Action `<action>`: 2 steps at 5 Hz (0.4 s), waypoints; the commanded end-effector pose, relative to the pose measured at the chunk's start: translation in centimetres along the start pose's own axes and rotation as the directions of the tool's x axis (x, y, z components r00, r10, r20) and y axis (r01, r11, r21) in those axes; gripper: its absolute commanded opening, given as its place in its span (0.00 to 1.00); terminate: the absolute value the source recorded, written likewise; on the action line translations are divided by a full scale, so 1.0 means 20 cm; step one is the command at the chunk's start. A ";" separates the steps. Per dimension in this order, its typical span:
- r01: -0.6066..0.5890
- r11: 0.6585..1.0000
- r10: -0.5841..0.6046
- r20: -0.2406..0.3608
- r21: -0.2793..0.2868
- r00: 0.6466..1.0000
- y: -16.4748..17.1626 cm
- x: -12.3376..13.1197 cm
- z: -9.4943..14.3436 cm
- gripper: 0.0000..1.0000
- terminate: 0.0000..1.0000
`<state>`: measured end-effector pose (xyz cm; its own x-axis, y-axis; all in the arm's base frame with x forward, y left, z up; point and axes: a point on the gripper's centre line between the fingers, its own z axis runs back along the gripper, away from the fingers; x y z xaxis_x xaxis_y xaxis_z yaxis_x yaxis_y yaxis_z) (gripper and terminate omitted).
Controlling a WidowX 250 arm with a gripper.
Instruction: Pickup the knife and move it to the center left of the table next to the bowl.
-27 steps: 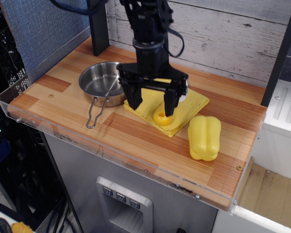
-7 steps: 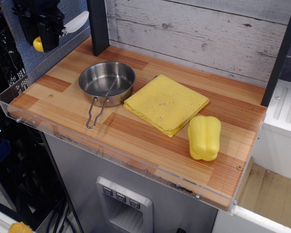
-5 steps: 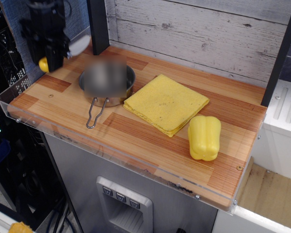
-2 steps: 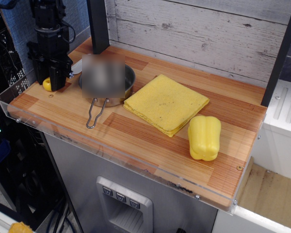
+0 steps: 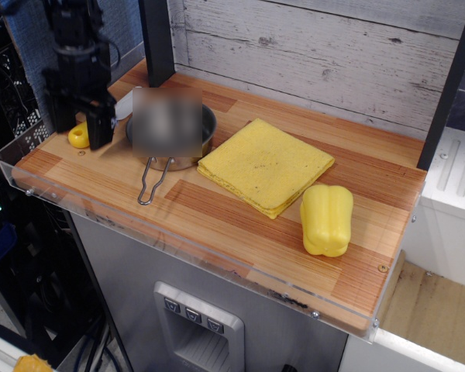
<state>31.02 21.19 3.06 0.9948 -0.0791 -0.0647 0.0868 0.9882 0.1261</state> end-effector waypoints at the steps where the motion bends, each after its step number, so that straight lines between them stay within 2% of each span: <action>1: -0.056 0.998 0.050 0.185 0.031 0.982 0.03 0.01 0.41 1.00 0.00; 2: -0.170 0.983 0.178 0.157 -0.067 0.971 -0.06 0.03 0.55 1.00 0.00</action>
<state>31.56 18.13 10.44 0.9936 0.1090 0.0298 -0.1095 0.9939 0.0161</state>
